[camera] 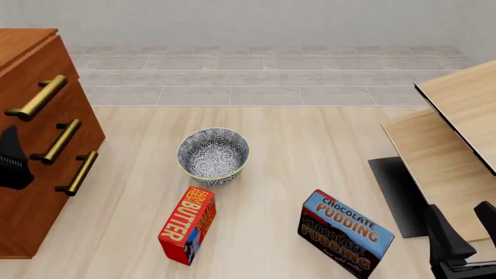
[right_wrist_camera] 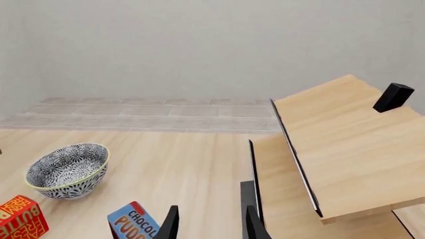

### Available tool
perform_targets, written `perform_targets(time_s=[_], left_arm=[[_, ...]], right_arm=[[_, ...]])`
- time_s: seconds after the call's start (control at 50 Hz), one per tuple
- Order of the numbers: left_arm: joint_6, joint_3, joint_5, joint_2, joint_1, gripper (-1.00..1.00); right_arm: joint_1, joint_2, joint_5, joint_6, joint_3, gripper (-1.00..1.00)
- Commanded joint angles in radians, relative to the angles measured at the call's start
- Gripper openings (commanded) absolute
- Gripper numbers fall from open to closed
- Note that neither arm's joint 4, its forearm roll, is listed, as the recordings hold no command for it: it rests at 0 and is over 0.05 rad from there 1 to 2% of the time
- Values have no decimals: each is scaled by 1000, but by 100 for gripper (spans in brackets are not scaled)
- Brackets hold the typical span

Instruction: Close the top drawer of the cabinet.

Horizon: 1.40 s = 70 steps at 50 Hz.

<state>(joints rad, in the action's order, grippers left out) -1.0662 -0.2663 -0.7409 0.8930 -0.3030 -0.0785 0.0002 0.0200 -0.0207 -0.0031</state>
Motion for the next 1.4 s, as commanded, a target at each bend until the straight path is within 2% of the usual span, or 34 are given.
perform_targets(time_s=[0.02, 0.38, 0.82, 1.24, 1.4], left_arm=[[-62, 23, -57, 60, -32, 100], [-86, 28, -55, 83, -70, 100], [-82, 15, -50, 102, -130, 100], [-113, 18, -109, 144, -162, 100], [-162, 40, -222, 192, -180, 100]], right_arm=[[0, 0, -1, 0, 1, 100], [-2, 0, -3, 2, 0, 100], [-5, 0, -4, 6, 0, 100], [-6, 0, 1, 6, 0, 100], [-4, 0, 2, 4, 0, 100]])
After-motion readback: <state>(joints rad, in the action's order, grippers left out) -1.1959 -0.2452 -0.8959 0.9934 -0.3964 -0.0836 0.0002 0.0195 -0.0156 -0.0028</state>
